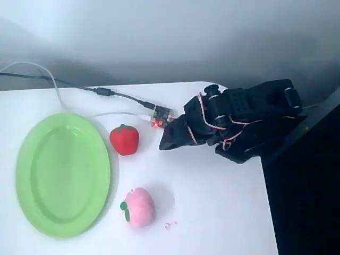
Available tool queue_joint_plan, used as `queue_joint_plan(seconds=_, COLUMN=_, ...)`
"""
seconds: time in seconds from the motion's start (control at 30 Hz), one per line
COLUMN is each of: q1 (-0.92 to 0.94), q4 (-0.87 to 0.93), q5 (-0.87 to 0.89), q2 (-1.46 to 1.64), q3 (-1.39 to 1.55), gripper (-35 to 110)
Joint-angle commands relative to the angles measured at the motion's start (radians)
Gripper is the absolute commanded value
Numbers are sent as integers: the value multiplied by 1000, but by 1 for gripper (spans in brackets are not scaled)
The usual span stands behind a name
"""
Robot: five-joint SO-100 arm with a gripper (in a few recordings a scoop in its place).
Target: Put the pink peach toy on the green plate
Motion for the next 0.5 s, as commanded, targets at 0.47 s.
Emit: queue_joint_plan(seconds=0.47, q1=-18, q4=-61, q5=54, q2=-6, q3=-20, gripper=0)
